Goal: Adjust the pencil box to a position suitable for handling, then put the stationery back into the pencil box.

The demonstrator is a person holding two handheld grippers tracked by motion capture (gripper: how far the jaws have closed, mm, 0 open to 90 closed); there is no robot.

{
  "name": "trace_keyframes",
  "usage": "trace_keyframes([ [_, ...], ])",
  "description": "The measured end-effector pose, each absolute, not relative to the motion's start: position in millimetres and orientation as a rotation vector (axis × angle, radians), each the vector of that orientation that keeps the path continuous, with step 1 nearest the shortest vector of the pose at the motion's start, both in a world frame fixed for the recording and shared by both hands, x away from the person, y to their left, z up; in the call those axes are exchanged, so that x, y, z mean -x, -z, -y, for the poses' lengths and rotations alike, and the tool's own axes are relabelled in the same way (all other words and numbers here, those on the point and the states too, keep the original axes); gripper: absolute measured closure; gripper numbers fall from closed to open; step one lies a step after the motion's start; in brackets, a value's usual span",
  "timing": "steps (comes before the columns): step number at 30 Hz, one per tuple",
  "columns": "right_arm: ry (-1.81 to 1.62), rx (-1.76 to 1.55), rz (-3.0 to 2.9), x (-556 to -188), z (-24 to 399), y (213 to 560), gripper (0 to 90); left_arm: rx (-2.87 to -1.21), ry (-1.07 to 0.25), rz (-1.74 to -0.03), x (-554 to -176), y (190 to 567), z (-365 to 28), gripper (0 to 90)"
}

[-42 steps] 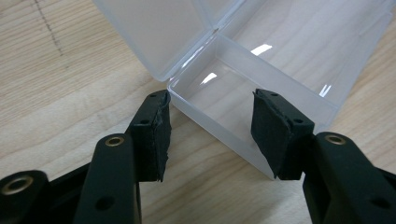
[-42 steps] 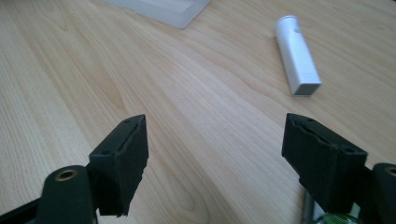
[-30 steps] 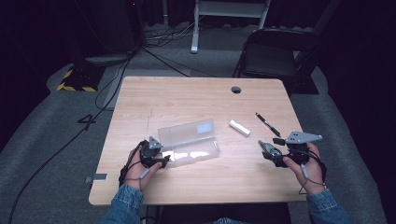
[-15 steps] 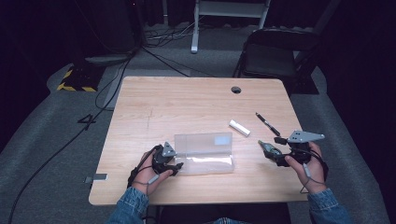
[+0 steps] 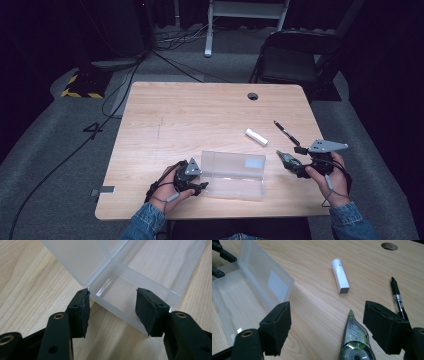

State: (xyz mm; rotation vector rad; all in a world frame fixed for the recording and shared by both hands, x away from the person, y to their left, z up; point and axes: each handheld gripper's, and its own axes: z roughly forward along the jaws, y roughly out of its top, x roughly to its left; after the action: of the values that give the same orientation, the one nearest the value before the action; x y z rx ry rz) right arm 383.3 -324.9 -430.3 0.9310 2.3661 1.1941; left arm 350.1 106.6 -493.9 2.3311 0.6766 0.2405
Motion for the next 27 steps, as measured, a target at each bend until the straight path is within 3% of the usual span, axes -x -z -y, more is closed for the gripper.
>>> trace_keyframes([
  [2, -1.194, -0.933, -2.363, -383, 326, 430, 23.2, -2.333, -0.239, -0.682, -350, 494, -106, 44.5],
  [7, -1.199, -0.942, -2.355, -384, 329, 430, 23.2, -2.271, -0.214, -0.724, -350, 487, -108, 29.2],
  [27, -1.228, -1.016, -2.290, -397, 343, 422, 21.0, -2.136, -0.347, -0.904, -351, 472, -158, 30.8],
])
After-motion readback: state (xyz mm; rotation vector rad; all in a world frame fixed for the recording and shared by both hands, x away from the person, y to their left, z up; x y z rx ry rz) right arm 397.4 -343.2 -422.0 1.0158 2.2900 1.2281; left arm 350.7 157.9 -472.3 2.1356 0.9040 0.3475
